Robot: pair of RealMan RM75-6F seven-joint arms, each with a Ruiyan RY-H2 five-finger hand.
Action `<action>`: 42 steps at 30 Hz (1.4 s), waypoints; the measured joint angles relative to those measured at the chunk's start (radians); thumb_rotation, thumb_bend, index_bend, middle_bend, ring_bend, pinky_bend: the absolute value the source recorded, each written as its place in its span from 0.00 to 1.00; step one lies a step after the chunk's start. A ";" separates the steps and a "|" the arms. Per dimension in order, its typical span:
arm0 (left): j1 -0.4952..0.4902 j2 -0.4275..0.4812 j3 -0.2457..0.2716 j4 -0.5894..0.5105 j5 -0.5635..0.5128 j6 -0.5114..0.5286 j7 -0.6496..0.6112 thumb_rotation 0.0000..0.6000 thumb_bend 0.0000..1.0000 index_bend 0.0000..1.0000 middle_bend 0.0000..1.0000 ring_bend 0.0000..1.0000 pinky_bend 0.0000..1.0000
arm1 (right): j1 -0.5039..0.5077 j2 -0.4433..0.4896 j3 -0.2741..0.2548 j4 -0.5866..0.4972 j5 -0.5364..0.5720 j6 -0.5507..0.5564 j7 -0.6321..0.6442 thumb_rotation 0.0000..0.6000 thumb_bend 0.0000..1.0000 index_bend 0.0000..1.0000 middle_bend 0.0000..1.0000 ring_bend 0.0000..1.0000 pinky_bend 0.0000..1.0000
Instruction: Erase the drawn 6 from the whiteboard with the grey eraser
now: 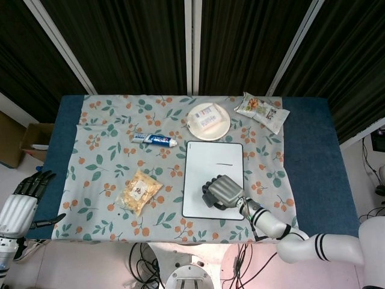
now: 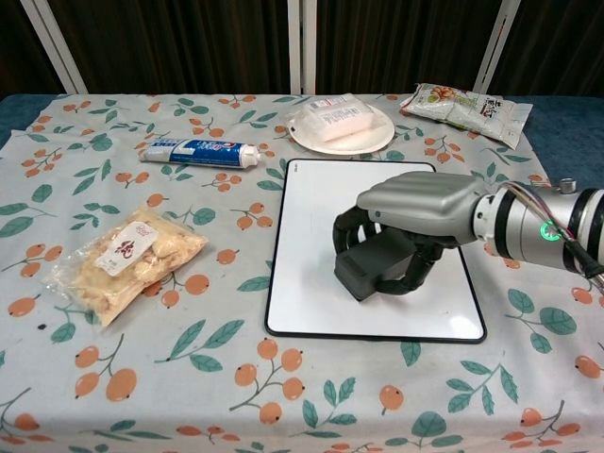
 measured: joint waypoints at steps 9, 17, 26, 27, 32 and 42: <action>0.002 -0.002 -0.001 0.003 -0.001 0.003 -0.004 0.71 0.08 0.10 0.10 0.07 0.16 | 0.006 -0.042 0.046 0.119 0.054 0.018 0.025 1.00 0.31 0.66 0.60 0.51 0.59; 0.002 0.004 -0.003 0.002 -0.003 0.005 -0.005 0.71 0.08 0.10 0.10 0.07 0.16 | 0.026 -0.144 0.100 0.309 0.123 0.028 0.044 1.00 0.32 0.66 0.60 0.51 0.59; 0.000 0.003 -0.004 0.004 -0.004 0.001 -0.007 0.71 0.08 0.10 0.10 0.07 0.16 | 0.052 -0.261 0.171 0.510 0.125 0.060 0.102 1.00 0.32 0.66 0.60 0.51 0.59; 0.000 0.003 -0.004 0.004 -0.004 0.001 -0.007 0.71 0.08 0.10 0.10 0.07 0.16 | 0.055 -0.269 0.177 0.523 0.129 0.057 0.104 1.00 0.32 0.66 0.60 0.51 0.59; 0.004 0.005 -0.004 0.007 -0.007 0.004 -0.012 0.71 0.08 0.10 0.10 0.07 0.16 | 0.070 -0.297 0.195 0.562 0.147 0.032 0.107 1.00 0.32 0.66 0.60 0.51 0.59; 0.003 0.003 -0.002 0.009 -0.003 0.003 -0.011 0.71 0.08 0.10 0.10 0.07 0.16 | 0.043 -0.254 0.179 0.482 0.158 0.009 0.119 1.00 0.33 0.66 0.61 0.51 0.60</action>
